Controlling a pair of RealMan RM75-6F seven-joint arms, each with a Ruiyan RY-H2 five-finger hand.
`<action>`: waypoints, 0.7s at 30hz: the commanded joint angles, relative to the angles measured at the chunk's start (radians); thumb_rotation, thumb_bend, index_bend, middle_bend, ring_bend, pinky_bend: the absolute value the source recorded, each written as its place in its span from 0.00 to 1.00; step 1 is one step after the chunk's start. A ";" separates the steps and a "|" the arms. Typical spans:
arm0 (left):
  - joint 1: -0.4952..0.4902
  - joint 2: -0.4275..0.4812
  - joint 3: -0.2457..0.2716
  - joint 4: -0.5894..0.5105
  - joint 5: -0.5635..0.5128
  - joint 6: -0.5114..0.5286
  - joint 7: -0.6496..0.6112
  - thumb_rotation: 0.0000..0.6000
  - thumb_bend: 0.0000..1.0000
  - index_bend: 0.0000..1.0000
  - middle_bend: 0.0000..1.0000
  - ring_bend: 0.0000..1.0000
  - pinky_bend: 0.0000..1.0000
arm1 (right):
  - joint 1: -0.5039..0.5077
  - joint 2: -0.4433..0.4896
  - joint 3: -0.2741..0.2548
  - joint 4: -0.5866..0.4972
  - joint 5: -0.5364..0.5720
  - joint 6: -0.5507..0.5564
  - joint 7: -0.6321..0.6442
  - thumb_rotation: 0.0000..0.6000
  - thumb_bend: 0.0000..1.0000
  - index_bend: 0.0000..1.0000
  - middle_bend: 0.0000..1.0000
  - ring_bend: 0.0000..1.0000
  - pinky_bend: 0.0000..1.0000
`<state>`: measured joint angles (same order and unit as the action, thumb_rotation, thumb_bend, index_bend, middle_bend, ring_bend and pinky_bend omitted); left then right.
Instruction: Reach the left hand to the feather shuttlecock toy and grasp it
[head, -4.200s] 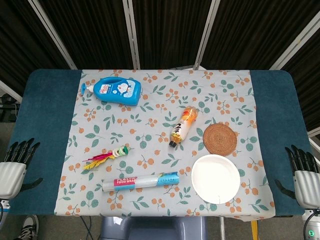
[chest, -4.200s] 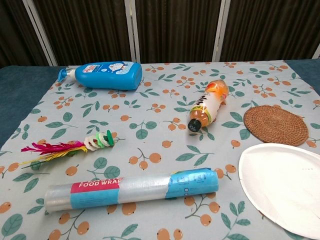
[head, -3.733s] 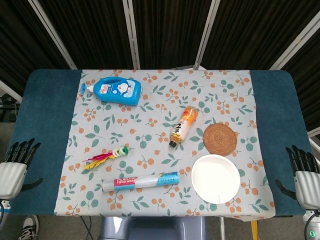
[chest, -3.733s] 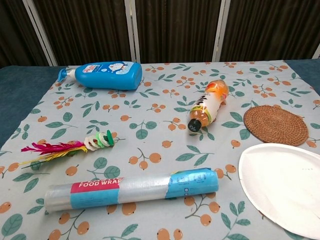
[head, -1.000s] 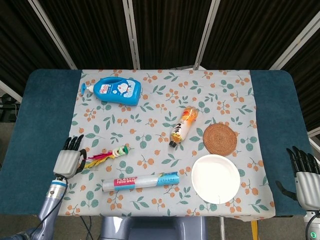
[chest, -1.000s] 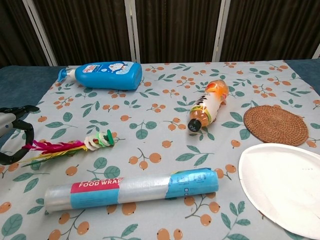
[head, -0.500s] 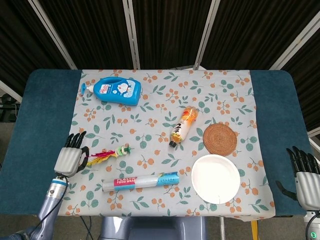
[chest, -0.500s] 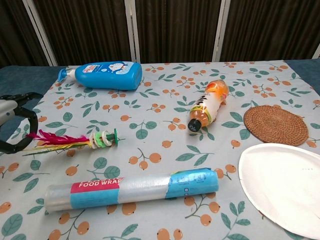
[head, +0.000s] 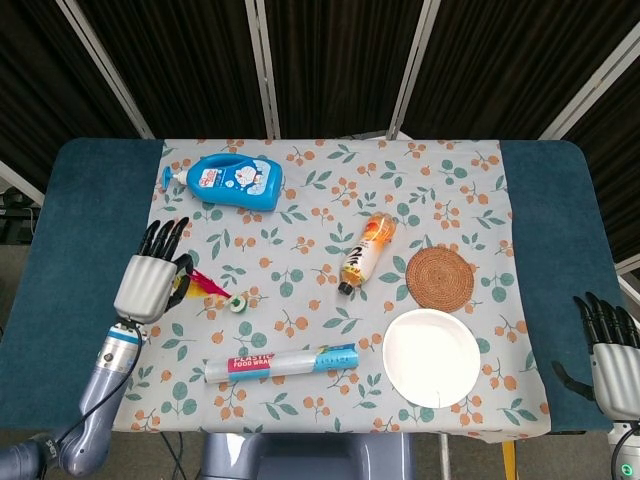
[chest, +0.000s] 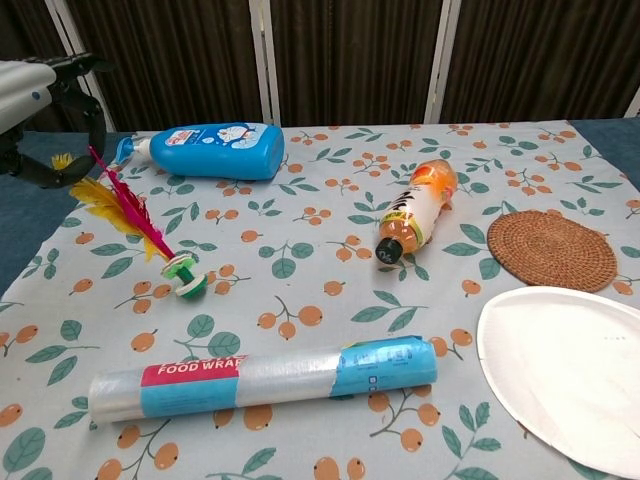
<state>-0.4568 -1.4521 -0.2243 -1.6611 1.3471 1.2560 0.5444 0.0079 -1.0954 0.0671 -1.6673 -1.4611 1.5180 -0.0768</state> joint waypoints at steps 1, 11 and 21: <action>-0.023 0.007 -0.021 -0.030 -0.033 -0.009 0.037 1.00 0.55 0.57 0.00 0.00 0.00 | 0.000 0.000 0.000 0.000 0.000 0.000 0.000 1.00 0.15 0.00 0.00 0.00 0.00; -0.029 0.013 -0.005 -0.053 -0.035 0.007 0.040 1.00 0.55 0.57 0.00 0.00 0.00 | 0.000 0.000 0.001 0.001 0.002 -0.002 0.000 1.00 0.16 0.00 0.00 0.00 0.00; -0.036 0.032 0.003 -0.068 -0.027 0.020 0.035 1.00 0.55 0.56 0.00 0.00 0.00 | 0.000 -0.001 0.002 -0.001 0.006 -0.003 -0.004 1.00 0.15 0.00 0.00 0.00 0.00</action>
<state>-0.4925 -1.4205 -0.2221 -1.7290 1.3194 1.2755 0.5805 0.0083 -1.0962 0.0687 -1.6683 -1.4554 1.5154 -0.0812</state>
